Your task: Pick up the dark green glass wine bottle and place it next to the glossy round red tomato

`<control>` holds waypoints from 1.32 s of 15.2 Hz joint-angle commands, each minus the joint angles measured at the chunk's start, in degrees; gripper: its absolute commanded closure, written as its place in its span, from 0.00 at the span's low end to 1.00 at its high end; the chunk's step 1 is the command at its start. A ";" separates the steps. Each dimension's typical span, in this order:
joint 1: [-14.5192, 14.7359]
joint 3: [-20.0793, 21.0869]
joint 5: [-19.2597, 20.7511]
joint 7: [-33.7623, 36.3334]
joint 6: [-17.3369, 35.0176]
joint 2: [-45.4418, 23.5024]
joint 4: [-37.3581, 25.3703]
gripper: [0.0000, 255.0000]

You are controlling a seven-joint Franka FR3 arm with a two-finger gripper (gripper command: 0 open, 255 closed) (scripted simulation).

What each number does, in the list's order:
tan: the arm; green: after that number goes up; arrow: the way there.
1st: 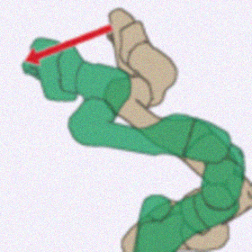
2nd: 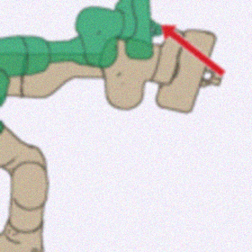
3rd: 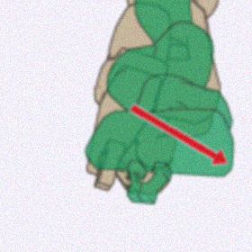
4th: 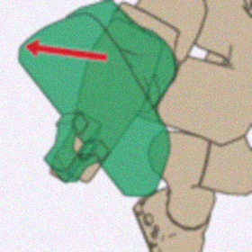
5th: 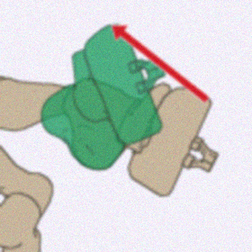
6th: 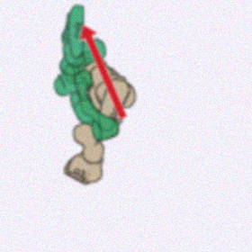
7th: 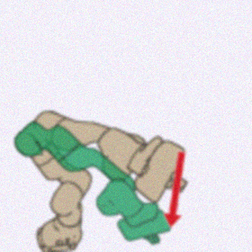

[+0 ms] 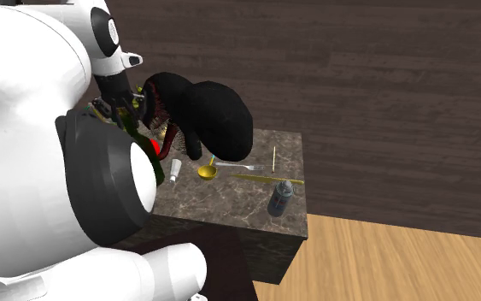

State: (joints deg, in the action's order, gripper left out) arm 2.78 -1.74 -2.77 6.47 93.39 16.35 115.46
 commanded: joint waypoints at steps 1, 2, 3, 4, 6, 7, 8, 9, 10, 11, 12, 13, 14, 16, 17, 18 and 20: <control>0.02 0.04 -0.03 -0.02 1.61 -0.04 1.51 1.00; 0.02 0.04 -0.03 -0.06 2.38 -0.03 2.29 1.00; 0.02 0.04 -0.03 -0.10 3.15 -0.02 3.07 1.00; 0.02 0.04 -0.04 -0.13 3.92 -0.03 3.83 1.00; 0.02 0.05 -0.05 -0.21 5.46 -0.08 5.32 1.00; 0.02 0.05 -0.06 -0.25 6.23 -0.13 6.05 1.00; 0.02 0.05 -0.07 -0.28 7.00 -0.19 6.76 1.00; 0.02 0.05 -0.08 -0.32 7.78 -0.26 7.47 1.00; 0.02 0.05 -0.09 -0.36 8.55 -0.34 8.16 1.00; 0.02 0.05 -0.10 -0.40 9.32 -0.43 8.84 1.00; 0.02 0.05 -0.11 -0.44 10.10 -0.54 9.51 1.00; 0.02 0.05 -0.13 -0.48 10.88 -0.66 10.16 1.00; 0.02 0.05 -0.15 -0.54 11.98 -0.86 11.08 1.00; 0.02 0.05 -0.15 -0.54 11.98 -0.86 11.08 1.00; 0.02 0.05 -0.15 -0.54 11.98 -0.86 11.08 1.00; 0.02 0.05 -0.15 -0.54 11.98 -0.86 11.08 1.00; 0.02 0.05 -0.15 -0.54 11.98 -0.86 11.08 1.00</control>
State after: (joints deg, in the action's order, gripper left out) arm 2.80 -1.69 -2.92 5.93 105.36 15.47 126.54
